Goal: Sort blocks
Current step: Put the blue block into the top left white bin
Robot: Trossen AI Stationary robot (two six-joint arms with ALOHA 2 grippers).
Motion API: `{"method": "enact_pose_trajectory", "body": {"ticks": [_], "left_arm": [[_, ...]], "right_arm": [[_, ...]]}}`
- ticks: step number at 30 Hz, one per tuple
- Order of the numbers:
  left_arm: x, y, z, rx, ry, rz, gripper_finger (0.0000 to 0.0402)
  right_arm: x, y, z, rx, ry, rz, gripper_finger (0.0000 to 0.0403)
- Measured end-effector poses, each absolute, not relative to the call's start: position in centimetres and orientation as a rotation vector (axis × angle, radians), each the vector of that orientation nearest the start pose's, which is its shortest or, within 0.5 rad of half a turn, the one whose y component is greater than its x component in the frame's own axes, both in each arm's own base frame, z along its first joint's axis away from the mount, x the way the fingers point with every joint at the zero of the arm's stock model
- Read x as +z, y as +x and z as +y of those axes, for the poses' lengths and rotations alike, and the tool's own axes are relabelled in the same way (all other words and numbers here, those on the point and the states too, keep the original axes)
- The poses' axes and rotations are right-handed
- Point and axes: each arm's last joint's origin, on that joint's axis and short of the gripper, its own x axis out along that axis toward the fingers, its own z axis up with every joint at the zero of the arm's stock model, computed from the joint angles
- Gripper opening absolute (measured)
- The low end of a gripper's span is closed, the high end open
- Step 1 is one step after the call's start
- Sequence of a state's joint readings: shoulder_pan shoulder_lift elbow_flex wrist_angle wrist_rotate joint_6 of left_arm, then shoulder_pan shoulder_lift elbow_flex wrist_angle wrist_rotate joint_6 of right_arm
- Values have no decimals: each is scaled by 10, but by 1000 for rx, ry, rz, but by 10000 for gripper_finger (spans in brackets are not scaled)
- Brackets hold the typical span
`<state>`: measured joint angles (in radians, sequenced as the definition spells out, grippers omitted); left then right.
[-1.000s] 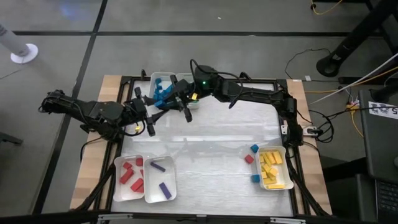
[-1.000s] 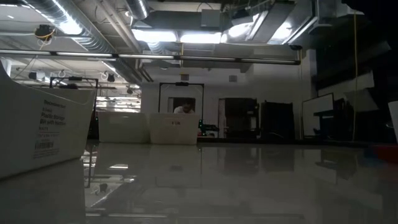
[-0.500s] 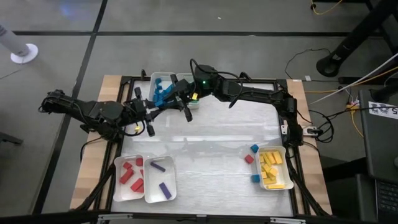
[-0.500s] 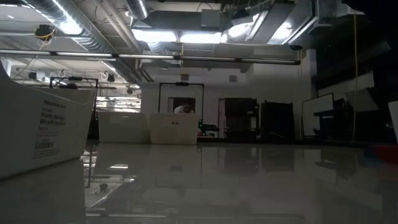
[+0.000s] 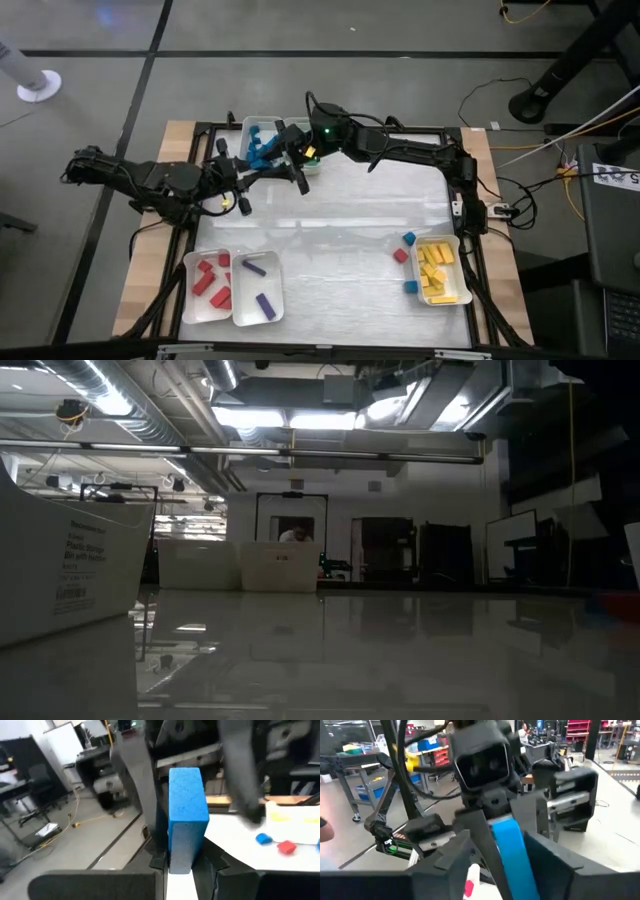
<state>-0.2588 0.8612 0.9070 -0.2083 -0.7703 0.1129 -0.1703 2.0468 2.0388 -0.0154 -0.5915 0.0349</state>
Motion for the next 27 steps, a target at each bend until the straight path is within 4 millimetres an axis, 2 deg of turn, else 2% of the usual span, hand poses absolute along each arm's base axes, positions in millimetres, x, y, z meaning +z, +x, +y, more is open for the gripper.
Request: {"method": "enact_pose_trajectory", "body": {"ticks": [4,8,11,15,18,21,23,27], "left_arm": [[354,176,-17,554,171,226,40],[347,175,-1,648,158,298,40],[341,174,17,749,146,368,40],[330,173,44,902,114,467,40],[318,179,65,962,87,558,40],[304,187,86,986,68,657,52],[294,192,101,996,46,711,57],[272,202,129,1034,26,826,56]], "right_arm": [[413,463,-79,388,51,68,206],[440,439,-98,335,93,163,211],[450,419,-112,287,157,289,211],[441,391,-122,232,266,495,211],[428,368,-120,168,347,740,211],[412,351,-112,75,347,1007,211],[400,346,-103,0,311,1160,211],[377,354,-82,-64,252,1283,211]]}}
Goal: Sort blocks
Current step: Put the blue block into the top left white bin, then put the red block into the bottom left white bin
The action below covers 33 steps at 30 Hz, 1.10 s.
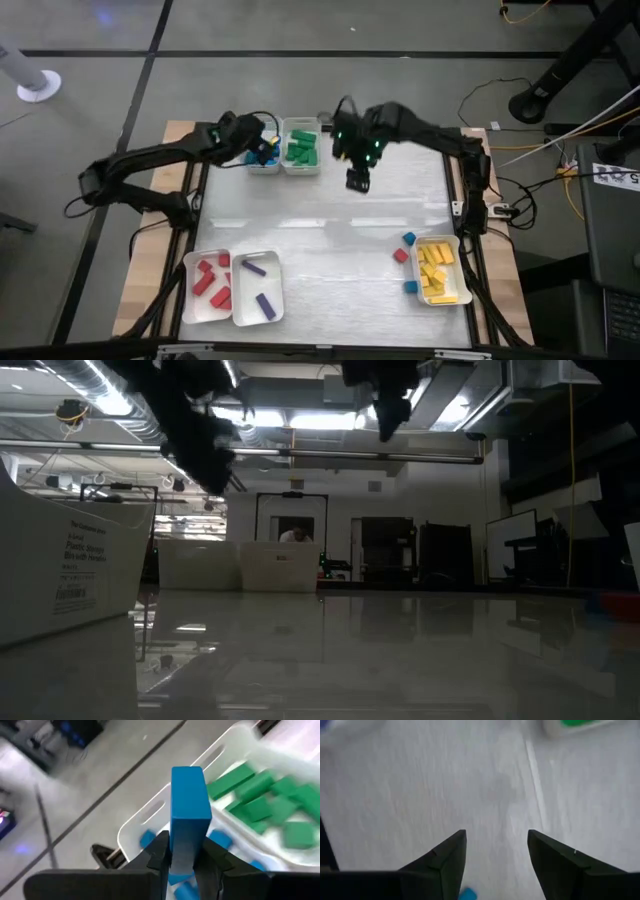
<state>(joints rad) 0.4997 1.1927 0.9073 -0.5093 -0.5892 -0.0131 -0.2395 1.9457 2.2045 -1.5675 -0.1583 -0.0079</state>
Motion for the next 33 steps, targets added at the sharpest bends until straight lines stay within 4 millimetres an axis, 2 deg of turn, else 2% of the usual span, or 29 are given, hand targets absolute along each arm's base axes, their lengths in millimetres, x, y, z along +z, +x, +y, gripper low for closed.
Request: {"method": "enact_pose_trajectory", "body": {"ticks": [6,13,18,24,27,33], "left_arm": [[240,209,157,1088,-4,974,69],[218,214,171,1113,-43,1045,116],[216,215,171,1126,-70,1036,147],[220,218,165,1039,-95,1009,154],[219,220,163,1007,-86,1017,155],[219,221,161,1000,-84,1017,155]], "right_arm": [[336,355,-45,-83,153,1477,211],[282,342,-11,-196,99,1707,211],[243,332,13,-291,121,1802,211],[200,321,40,-397,209,1798,211],[188,316,50,-415,282,1815,211],[178,306,64,-528,383,1834,211]]}}
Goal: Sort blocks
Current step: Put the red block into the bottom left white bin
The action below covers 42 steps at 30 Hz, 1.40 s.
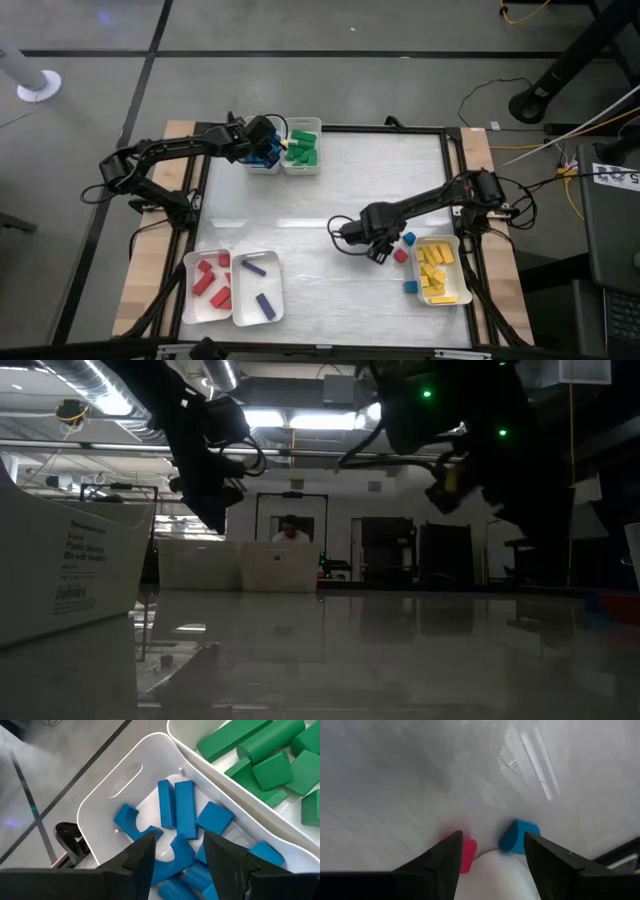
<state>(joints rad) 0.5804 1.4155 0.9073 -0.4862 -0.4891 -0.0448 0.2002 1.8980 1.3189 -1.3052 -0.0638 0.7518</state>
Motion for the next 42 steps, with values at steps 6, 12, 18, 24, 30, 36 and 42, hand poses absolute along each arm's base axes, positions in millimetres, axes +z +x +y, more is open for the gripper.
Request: {"method": "enact_pose_trajectory", "body": {"ticks": [6,12,18,24,30,36,42], "left_arm": [[219,221,161,999,-84,1017,155],[219,221,161,999,-84,1017,155],[219,221,161,1000,-84,1017,155],[219,221,161,999,-84,1018,155],[219,221,161,999,-84,1018,155],[219,221,161,999,-84,1018,155],[219,221,161,988,-66,1029,155]], "right_arm": [[168,297,80,-554,437,1858,211],[152,293,93,-495,481,1836,211],[148,289,90,-578,454,1815,211],[148,289,90,-566,479,1831,211],[150,284,89,-648,509,1866,211],[151,282,89,-702,527,1873,211],[150,283,91,-684,558,1875,211]]}}
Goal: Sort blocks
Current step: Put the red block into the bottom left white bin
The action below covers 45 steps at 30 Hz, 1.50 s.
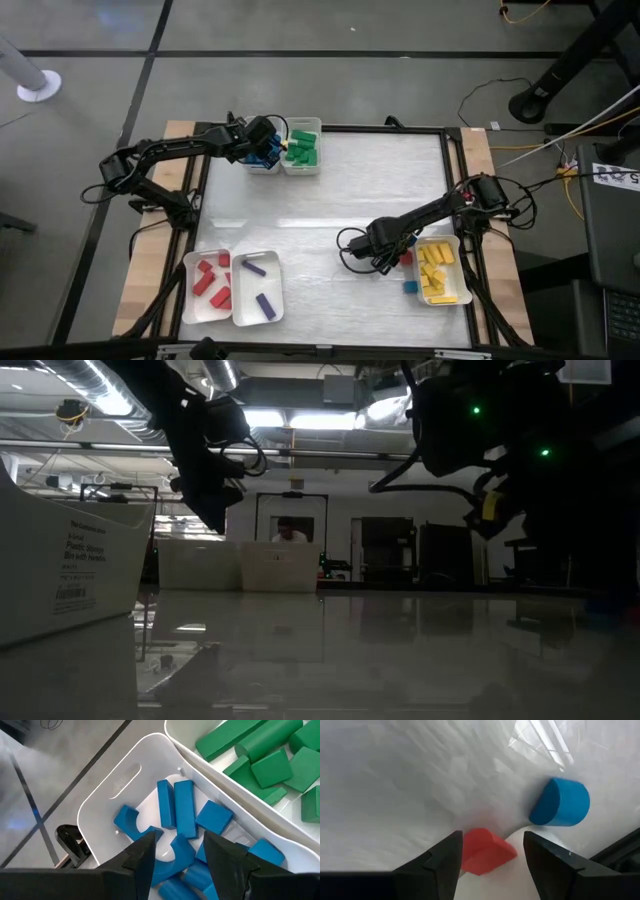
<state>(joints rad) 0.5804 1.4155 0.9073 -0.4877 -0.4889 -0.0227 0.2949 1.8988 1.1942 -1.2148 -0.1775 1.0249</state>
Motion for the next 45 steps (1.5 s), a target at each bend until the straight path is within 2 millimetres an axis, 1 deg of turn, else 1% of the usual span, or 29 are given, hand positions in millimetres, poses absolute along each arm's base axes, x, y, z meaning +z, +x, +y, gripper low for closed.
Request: {"method": "enact_pose_trajectory", "body": {"ticks": [3,8,12,16,22,26,30,38,45], "left_arm": [[219,221,161,988,-66,1030,155],[219,221,161,987,-66,1030,155],[219,221,161,988,-66,1029,155],[219,221,161,988,-66,1029,155],[219,221,161,989,-68,1028,155],[219,221,161,990,-69,1028,155],[219,221,161,989,-69,1028,155],[219,221,161,990,-69,1027,155],[219,221,161,990,-69,1027,155]], "right_arm": [[150,282,96,-687,566,1876,211],[150,278,110,-651,530,1872,211],[149,274,121,-635,431,1839,211],[149,271,126,-602,330,1816,211],[149,272,125,-588,281,1806,211],[142,265,122,-600,259,1830,211],[135,258,119,-602,275,1870,211],[133,258,119,-571,288,1875,210],[132,259,120,-464,225,1892,180]]}}
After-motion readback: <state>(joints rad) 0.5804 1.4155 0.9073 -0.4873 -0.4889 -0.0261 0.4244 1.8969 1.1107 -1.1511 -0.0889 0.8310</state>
